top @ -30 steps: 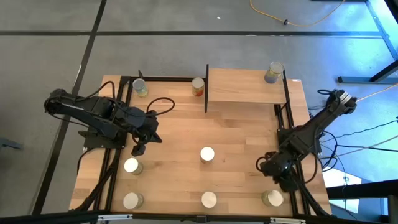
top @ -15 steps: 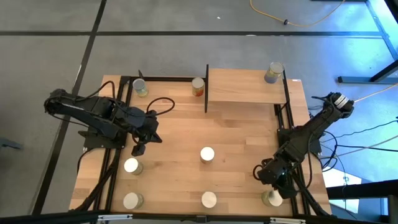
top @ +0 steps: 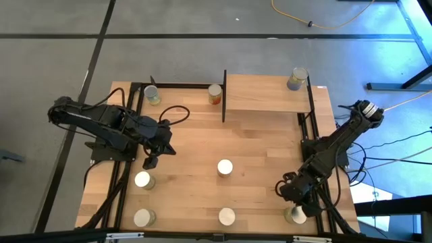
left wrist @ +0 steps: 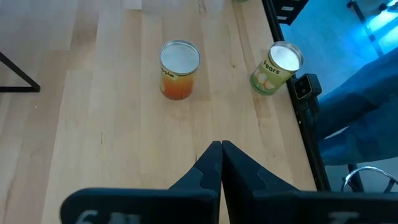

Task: Pick and place cans onto a shelf
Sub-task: Put the bottom canned oranges on the shelf

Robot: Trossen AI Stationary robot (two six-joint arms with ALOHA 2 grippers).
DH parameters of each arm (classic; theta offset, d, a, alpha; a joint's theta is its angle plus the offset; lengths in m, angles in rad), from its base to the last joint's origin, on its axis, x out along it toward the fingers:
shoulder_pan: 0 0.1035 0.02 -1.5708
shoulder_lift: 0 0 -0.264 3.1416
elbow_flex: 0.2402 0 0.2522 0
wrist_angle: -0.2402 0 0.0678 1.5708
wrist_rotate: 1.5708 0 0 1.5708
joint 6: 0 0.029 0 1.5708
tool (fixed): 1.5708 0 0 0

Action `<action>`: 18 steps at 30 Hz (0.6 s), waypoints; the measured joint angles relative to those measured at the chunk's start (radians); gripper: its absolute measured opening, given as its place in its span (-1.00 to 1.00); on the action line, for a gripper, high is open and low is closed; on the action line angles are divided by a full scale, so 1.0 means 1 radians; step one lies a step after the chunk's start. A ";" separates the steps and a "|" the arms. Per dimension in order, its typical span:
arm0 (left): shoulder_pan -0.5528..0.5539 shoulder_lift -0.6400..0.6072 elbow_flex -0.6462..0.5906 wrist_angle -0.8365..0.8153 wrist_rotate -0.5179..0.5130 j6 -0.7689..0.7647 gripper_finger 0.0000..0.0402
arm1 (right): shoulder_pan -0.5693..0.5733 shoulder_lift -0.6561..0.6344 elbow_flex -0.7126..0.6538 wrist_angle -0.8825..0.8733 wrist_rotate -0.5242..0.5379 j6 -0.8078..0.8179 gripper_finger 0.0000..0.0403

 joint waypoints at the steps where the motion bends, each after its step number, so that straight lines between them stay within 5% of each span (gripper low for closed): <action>1: 0.000 0.000 0.000 0.000 0.000 0.000 -1.00 | 0.000 0.006 0.000 0.000 0.000 0.000 -0.65; 18: 0.000 0.000 0.000 0.000 0.000 -0.001 -1.00 | 0.000 0.104 0.007 0.011 -0.038 -0.001 -0.66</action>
